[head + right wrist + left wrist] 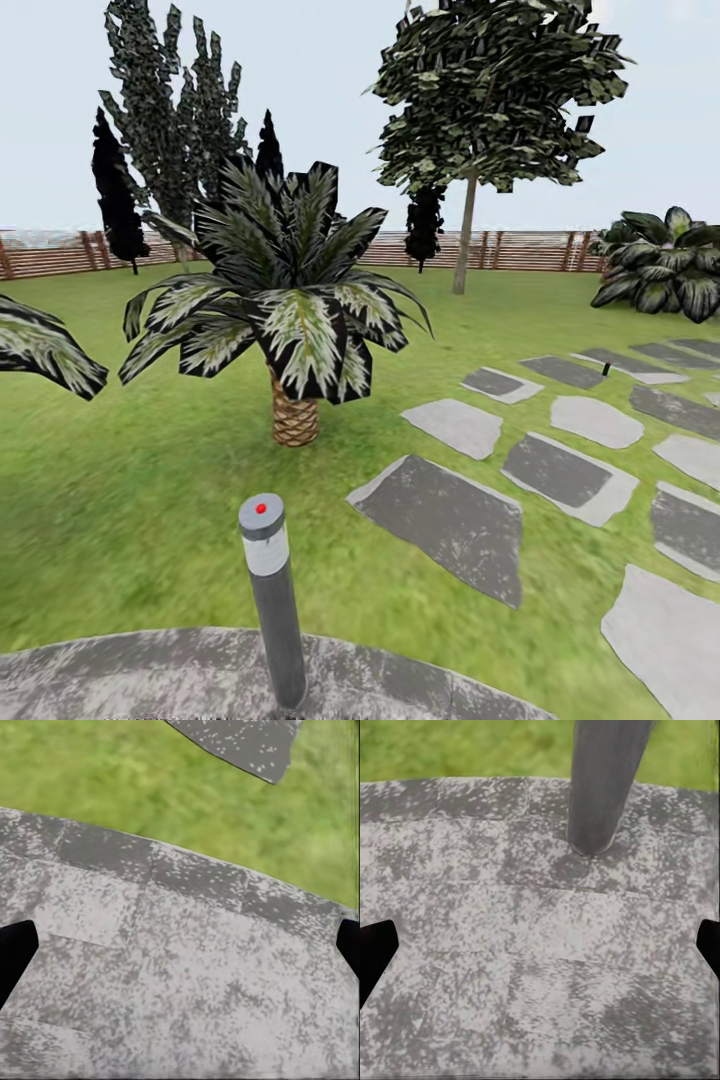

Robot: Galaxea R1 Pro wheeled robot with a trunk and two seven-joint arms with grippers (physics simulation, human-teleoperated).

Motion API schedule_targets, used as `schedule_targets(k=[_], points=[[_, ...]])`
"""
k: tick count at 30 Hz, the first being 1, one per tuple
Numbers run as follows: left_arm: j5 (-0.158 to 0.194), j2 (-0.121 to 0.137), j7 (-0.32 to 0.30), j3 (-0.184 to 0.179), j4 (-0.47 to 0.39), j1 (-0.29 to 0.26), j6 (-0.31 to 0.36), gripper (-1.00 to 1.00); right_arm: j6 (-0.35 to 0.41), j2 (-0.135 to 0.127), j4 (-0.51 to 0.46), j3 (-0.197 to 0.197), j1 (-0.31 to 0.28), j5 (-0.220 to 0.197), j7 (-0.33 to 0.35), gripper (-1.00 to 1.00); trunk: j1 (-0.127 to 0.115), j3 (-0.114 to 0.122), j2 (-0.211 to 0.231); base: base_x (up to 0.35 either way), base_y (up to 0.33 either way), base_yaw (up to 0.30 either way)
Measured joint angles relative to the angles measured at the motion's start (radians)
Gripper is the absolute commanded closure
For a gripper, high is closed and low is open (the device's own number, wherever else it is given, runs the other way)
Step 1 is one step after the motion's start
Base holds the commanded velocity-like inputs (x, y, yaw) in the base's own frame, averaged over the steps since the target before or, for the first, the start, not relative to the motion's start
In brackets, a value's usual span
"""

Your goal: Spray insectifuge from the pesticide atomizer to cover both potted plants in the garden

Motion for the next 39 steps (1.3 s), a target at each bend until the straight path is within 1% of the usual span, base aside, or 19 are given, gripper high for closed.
schedule_targets(k=[8, 12, 39], points=[[0.0, -0.002, 0.0, 0.0, 0.0, 0.0, -0.001, -1.0, 0.0, 0.001, 0.0, 0.0, 0.0, 0.0, 0.0, -1.0, 0.0, -0.002, 0.0, -0.323, 0.027, -0.268], [0.0, -0.002, 0.0, 0.0, 0.0, 0.0, -0.001, -1.0, 0.0, 0.002, 0.0, 0.0, 0.0, 0.0, 0.0, -1.0, 0.0, -0.004, 0.0, -0.194, 0.003, -0.268], [0.001, 0.001, 0.001, 0.003, -0.001, 0.0, 0.0, -1.0, 0.0, 0.002, 0.002, 0.0, 0.0, 0.0, -0.001, -1.0, -0.001, -0.019, 0.0, -0.008, 0.0, -0.273]])
